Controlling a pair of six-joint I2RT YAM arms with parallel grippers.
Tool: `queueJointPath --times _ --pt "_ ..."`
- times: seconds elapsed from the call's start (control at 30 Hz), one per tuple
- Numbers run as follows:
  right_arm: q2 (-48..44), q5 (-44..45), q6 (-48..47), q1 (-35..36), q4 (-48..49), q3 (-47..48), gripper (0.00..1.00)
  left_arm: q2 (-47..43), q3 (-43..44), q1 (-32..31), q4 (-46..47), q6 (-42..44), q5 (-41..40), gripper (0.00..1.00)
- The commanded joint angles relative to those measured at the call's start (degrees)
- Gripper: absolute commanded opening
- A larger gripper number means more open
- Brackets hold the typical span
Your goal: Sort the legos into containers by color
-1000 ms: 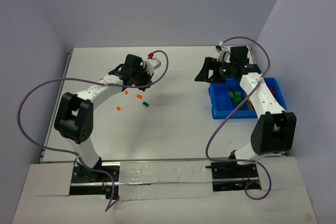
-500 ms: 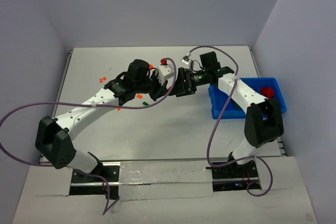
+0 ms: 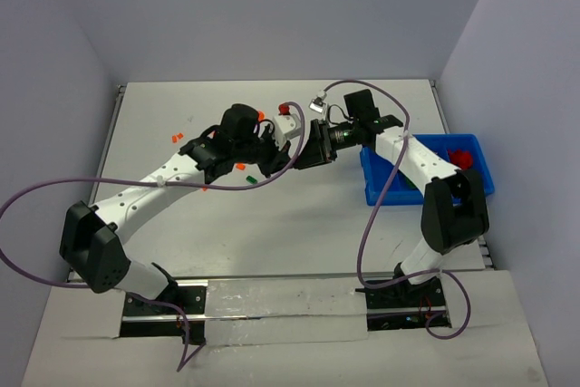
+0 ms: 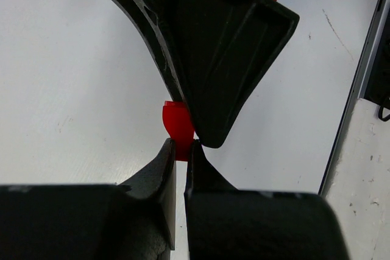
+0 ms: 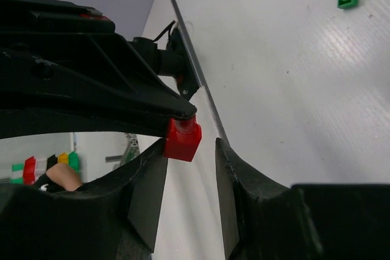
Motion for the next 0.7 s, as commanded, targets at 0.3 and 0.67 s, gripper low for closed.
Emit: queueJointPath --times 0.3,0.67 --pt "0.9 -6.2 0.2 0.4 2.8 1.5 0.39 -2.8 0.1 -0.5 0.4 0.6 4.9 0.00" --pt "0.2 -5.7 -5.6 0.4 -2.1 1.3 0.00 -1.9 1.4 -0.5 -4.5 5.3 6.1 0.43"
